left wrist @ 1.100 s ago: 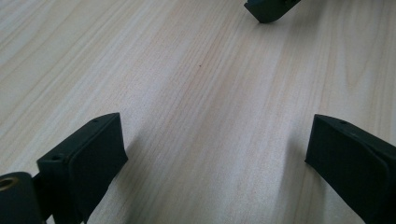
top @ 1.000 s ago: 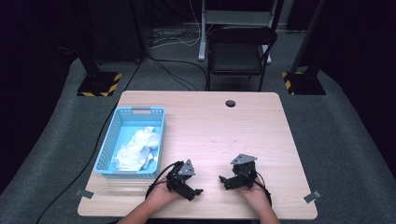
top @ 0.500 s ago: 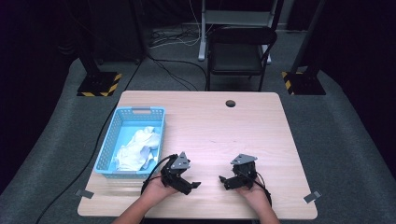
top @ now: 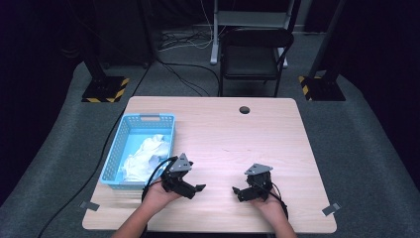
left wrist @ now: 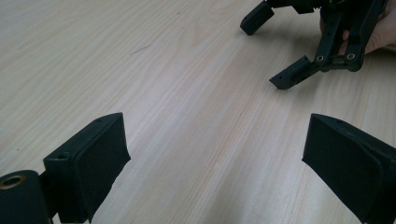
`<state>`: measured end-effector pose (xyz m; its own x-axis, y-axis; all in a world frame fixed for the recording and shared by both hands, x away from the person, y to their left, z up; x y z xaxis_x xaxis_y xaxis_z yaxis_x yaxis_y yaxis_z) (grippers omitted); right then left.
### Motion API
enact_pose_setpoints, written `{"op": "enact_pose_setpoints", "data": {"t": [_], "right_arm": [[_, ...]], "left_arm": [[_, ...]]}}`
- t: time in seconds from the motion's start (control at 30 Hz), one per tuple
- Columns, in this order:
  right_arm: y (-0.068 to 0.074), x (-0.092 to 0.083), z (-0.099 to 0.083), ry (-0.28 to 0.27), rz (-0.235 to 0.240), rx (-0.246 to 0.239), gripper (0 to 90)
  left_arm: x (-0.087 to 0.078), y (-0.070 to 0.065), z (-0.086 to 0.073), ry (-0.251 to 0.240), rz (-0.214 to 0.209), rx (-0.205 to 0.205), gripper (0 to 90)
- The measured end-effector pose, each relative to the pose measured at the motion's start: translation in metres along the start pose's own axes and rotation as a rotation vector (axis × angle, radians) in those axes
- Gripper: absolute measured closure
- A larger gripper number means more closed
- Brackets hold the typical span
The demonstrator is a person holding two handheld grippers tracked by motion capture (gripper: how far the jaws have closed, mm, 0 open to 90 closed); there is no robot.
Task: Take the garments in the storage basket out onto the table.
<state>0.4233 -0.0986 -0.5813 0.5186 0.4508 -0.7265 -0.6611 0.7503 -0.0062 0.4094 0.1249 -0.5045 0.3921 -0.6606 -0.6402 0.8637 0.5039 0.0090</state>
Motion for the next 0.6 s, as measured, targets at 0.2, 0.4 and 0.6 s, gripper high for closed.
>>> {"op": "enact_pose_setpoints", "data": {"t": [0.2, 0.4, 0.6], "right_arm": [[0.0, 0.0, 0.0, 0.0, 0.0, 0.0, 0.0], [0.0, 0.0, 0.0, 0.0, 0.0, 0.0, 0.0], [0.0, 0.0, 0.0, 0.0, 0.001, 0.0, 0.0]], "left_arm": [[-0.013, 0.006, 0.005, -0.024, 0.019, -0.012, 6.0], [-0.023, 0.015, 0.006, -0.041, 0.049, -0.02, 7.5], [-0.034, 0.027, 0.005, -0.043, 0.077, -0.039, 7.6]]}}
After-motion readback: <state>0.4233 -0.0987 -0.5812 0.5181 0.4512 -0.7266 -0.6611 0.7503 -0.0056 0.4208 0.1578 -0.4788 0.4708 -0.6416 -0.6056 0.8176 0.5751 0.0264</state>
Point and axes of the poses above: each handheld gripper's, and its own axes: x roughly forward along the jaws, z roughly out of its top, y roughly to its left, the point moved 7 cm from there along x, roughly forward along the jaws, and after that the axes turned 2 degrees about y, right-handed, at the moved point
